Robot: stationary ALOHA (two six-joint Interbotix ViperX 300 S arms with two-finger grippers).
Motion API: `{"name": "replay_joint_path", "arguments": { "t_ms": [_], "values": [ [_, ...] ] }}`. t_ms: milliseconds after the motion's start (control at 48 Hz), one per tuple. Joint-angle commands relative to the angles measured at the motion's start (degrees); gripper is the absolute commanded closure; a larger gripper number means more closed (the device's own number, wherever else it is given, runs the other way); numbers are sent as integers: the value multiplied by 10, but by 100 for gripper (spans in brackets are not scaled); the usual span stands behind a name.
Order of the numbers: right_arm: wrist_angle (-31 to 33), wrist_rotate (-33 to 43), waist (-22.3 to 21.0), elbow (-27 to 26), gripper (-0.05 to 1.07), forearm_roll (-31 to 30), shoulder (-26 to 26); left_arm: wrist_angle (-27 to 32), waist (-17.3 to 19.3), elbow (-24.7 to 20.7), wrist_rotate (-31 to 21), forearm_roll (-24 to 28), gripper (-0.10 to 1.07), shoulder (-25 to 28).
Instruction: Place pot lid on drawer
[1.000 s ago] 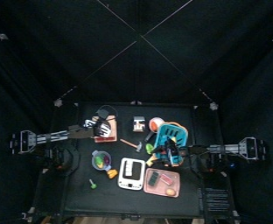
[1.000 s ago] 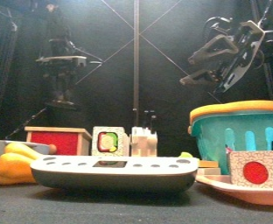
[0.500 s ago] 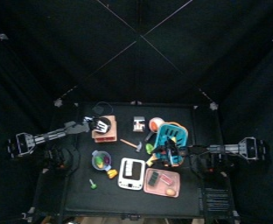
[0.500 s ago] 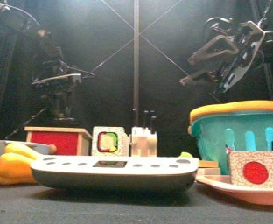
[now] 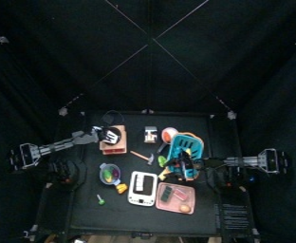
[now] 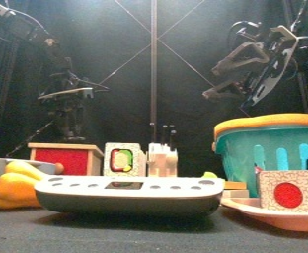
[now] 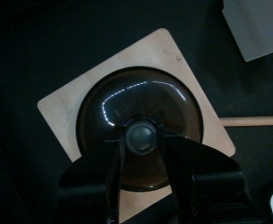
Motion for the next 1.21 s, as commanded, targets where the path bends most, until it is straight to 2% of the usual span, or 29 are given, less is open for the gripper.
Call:
{"name": "replay_joint_path", "arguments": {
  "t_ms": [0,521,1188],
  "values": [
    [-3,-1,0,-9,12,2,-4,-4,4,-8,1,1,46,-1],
    [-3,-1,0,-9,12,2,-4,-11,4,-7,12,2,20,0],
    [-3,-1,0,-9,12,2,-4,-11,3,-7,12,2,19,0]
  ]
}}
